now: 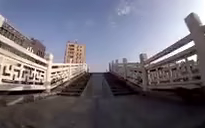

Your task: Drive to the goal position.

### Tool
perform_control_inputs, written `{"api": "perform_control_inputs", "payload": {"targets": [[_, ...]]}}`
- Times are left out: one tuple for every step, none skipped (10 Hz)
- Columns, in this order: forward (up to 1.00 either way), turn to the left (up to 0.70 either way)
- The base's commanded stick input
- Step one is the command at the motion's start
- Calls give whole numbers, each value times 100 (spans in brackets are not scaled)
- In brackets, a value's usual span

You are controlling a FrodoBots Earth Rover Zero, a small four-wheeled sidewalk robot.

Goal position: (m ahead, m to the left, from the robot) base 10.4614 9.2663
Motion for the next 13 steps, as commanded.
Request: {"api": "perform_control_inputs", "payload": {"targets": [[70,2],[70,11],[70,14],[70,0],[70,0],[70,0],[70,0],[70,0],[70,0],[70,0],[70,0],[70,0],[70,0]]}}
